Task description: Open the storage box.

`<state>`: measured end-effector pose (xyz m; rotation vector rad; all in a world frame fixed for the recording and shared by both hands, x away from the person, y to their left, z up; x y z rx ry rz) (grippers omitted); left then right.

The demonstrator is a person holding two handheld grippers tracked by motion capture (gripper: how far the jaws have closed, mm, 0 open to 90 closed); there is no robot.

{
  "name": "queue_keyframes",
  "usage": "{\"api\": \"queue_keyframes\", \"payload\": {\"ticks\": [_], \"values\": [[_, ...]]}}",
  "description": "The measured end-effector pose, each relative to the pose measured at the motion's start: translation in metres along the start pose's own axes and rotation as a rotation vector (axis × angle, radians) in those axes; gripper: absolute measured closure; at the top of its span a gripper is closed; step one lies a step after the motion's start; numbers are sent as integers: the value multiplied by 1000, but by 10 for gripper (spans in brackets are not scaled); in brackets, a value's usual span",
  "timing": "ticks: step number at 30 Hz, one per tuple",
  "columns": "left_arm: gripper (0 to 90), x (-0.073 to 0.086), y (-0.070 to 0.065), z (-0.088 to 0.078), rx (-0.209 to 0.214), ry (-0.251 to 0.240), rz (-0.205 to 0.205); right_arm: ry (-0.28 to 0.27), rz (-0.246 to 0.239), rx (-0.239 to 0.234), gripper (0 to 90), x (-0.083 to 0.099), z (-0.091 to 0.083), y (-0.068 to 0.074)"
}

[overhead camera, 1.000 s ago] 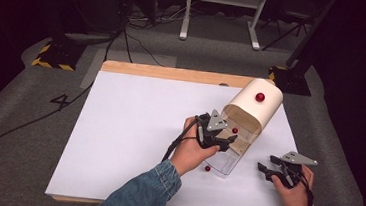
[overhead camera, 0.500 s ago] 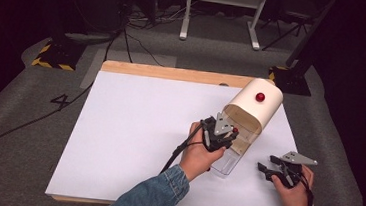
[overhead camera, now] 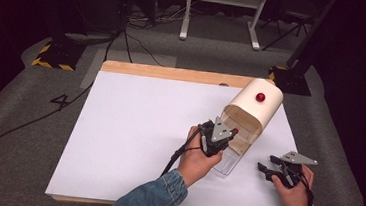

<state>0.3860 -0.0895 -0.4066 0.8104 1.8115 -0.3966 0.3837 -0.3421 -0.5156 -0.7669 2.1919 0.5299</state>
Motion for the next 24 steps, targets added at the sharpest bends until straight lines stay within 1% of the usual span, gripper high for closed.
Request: {"api": "queue_keyframes", "payload": {"ticks": [1,2,5,8,10,11,14,16,19,20,22,24], "values": [[899,1,-2,-1,-8,7,22,0,0,-1,357,0,0,0],[899,2,-3,-1,-16,14,28,0,0,-1,357,0,0,0],[860,5,-3,3,-36,23,3,0,0,-1,357,0,0,0],[791,6,-4,9,-59,21,-39,0,0,-1,357,0,0,0],[708,5,-5,12,-106,3,-42,0,1,-2,357,0,0,0],[699,5,-5,14,-120,-2,-44,1,1,-3,357,0,0,0],[697,6,-7,19,-150,-5,-53,1,2,-3,357,0,0,0],[717,8,-7,23,-172,-6,-52,1,2,-3,357,0,0,0],[736,7,-9,25,-183,-6,-67,1,1,-3,357,0,0,0],[736,7,-9,25,-187,-4,-66,1,1,-3,357,0,0,0],[738,7,-9,24,-186,-5,-54,1,2,-2,357,0,0,0],[738,8,-9,23,-180,-7,-52,1,2,-3,357,0,0,0]]}}
Point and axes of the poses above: each handheld gripper's, and its own axes: z roughly forward along the jaws, x roughly out of its underside, y roughly to its left, the point moved 5 cm from there along z, roughly forward along the jaws, and after that the axes turned 13 degrees about -x, right-handed, at the moved point
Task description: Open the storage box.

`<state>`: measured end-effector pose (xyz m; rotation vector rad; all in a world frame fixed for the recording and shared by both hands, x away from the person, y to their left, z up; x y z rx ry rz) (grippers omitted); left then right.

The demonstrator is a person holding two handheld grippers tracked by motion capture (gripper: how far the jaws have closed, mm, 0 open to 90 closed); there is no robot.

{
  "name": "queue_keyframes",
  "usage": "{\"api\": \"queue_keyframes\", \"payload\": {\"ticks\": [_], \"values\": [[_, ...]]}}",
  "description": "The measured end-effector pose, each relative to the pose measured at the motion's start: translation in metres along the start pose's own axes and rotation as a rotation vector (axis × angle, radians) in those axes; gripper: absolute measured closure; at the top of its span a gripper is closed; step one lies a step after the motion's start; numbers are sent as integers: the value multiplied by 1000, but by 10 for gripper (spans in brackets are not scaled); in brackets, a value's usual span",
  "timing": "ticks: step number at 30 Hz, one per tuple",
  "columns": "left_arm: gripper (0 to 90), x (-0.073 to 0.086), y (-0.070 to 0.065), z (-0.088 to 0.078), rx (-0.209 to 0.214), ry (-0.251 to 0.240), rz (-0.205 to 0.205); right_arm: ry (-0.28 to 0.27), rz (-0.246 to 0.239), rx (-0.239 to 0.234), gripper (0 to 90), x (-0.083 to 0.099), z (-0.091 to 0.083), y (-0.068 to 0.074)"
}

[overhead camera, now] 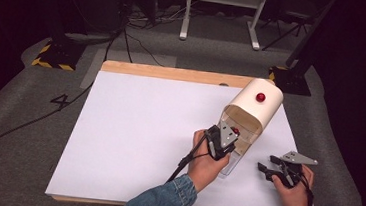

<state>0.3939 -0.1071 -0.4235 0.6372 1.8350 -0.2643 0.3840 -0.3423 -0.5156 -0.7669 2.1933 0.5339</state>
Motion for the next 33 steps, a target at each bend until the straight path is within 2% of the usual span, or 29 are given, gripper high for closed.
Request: {"api": "queue_keyframes", "payload": {"ticks": [7,18,24,28,33], "values": [[738,4,1,-13,16,4,19,0,0,0,357,0,0,0],[736,18,7,-47,61,5,34,0,-1,0,357,0,0,0],[735,24,10,-64,91,4,24,0,-1,1,357,0,0,0],[734,28,10,-70,111,7,14,0,-1,1,357,0,0,0],[733,32,10,-71,119,17,10,0,-1,1,357,0,0,0]]}}
Point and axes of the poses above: each handheld gripper's, and its own axes: z roughly forward along the jaws, x roughly out of its underside, y roughly to its left, the point moved 5 cm from there along z, roughly forward along the jaws, and after that the axes turned 13 degrees about -x, right-handed, at the moved point
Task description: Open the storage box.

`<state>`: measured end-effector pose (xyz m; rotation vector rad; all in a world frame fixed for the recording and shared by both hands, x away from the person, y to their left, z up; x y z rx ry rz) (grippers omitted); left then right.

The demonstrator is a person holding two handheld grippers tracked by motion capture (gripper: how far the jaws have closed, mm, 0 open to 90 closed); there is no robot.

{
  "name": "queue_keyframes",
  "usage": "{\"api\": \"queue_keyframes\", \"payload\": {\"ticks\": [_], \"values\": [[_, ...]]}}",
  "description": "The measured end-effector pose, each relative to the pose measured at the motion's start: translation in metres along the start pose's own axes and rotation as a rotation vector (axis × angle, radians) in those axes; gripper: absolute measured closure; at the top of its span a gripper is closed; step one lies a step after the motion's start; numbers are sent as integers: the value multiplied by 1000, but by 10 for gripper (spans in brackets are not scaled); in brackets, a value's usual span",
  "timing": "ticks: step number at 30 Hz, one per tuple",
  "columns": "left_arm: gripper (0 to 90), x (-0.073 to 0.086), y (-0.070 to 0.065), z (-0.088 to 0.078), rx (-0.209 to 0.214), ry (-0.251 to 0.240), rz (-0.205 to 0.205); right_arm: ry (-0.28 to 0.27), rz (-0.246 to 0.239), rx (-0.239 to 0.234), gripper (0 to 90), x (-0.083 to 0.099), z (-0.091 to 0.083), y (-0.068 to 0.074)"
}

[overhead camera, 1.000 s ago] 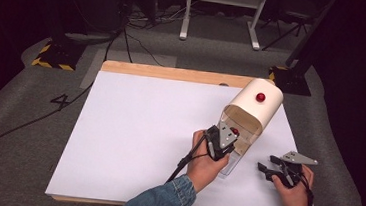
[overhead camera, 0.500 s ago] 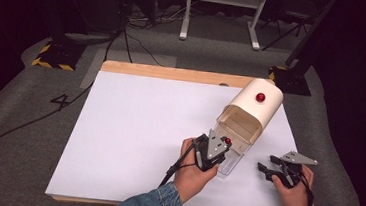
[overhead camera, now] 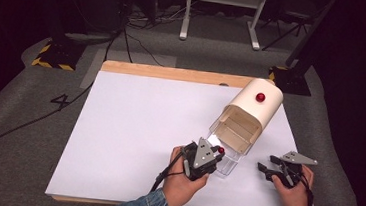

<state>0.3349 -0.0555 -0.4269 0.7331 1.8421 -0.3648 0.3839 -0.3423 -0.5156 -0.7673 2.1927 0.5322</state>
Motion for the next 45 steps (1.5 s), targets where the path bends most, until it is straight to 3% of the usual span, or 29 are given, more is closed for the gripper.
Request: {"api": "queue_keyframes", "payload": {"ticks": [8,15,18,22,30,37,45], "values": [[717,9,-1,3,21,47,-5,0,0,0,357,0,0,0],[575,12,-4,3,29,63,2,0,0,0,357,0,0,0],[482,12,-2,0,-1,46,20,-1,0,0,357,0,0,0],[436,14,3,-6,-19,45,20,-1,-1,1,357,0,0,0],[347,22,32,-27,-83,50,35,0,1,-2,357,0,0,0],[286,32,63,-52,-129,93,33,2,4,-4,357,0,0,0],[203,54,99,-79,-138,159,34,5,8,-6,356,-1,0,-1]]}}
Point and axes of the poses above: each handheld gripper's, and its own axes: z roughly forward along the jaws, x roughly out of its underside, y roughly to its left, the point moved 5 cm from there along z, roughly forward along the jaws, and after that the axes turned 13 degrees about -x, right-handed, at the moved point
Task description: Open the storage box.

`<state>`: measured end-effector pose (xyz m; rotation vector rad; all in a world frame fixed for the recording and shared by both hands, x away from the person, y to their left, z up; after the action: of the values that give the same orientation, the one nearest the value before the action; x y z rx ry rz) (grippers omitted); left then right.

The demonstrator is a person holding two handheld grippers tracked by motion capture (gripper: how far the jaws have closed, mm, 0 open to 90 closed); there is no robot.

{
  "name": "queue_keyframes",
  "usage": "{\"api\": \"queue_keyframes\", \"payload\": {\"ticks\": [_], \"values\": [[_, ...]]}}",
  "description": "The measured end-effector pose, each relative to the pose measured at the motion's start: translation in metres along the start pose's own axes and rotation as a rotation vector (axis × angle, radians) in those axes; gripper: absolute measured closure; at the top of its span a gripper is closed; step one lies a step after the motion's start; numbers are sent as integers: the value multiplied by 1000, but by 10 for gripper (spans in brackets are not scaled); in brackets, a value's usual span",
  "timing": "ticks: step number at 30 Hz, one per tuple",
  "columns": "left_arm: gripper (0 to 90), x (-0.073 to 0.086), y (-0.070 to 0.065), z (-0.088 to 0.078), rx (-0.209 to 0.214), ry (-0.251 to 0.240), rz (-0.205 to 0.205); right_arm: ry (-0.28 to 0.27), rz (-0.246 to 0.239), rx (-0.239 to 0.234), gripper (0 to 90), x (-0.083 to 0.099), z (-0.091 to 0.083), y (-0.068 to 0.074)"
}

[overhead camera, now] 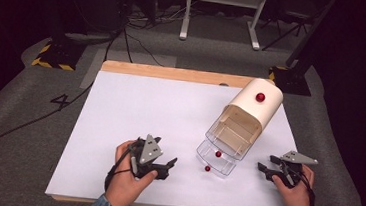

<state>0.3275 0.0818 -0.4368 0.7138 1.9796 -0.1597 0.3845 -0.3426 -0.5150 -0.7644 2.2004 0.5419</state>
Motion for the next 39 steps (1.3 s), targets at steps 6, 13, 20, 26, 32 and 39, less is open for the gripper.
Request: {"api": "queue_keyframes", "payload": {"ticks": [6,13,20,26,32,39], "values": [[175,24,25,-10,-15,78,19,1,4,-6,352,0,0,-1],[166,47,45,-17,-5,169,13,2,3,-6,351,0,0,0],[166,72,64,-15,-11,261,-2,1,4,-7,351,0,0,-1],[167,94,79,-12,-45,327,-37,1,3,-7,351,0,0,-1],[149,114,93,-7,-39,361,8,1,3,-7,351,0,0,0],[59,123,95,-6,42,302,-49,1,3,-6,351,0,0,0]]}}
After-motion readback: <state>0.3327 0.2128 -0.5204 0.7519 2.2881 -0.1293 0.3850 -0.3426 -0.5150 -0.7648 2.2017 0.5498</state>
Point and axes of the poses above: each handheld gripper's, and its own axes: z roughly forward along the jaws, x roughly out of its underside, y roughly to its left, the point moved 5 cm from there along z, roughly forward along the jaws, and after that the axes turned 13 degrees about -x, right-handed, at the moved point
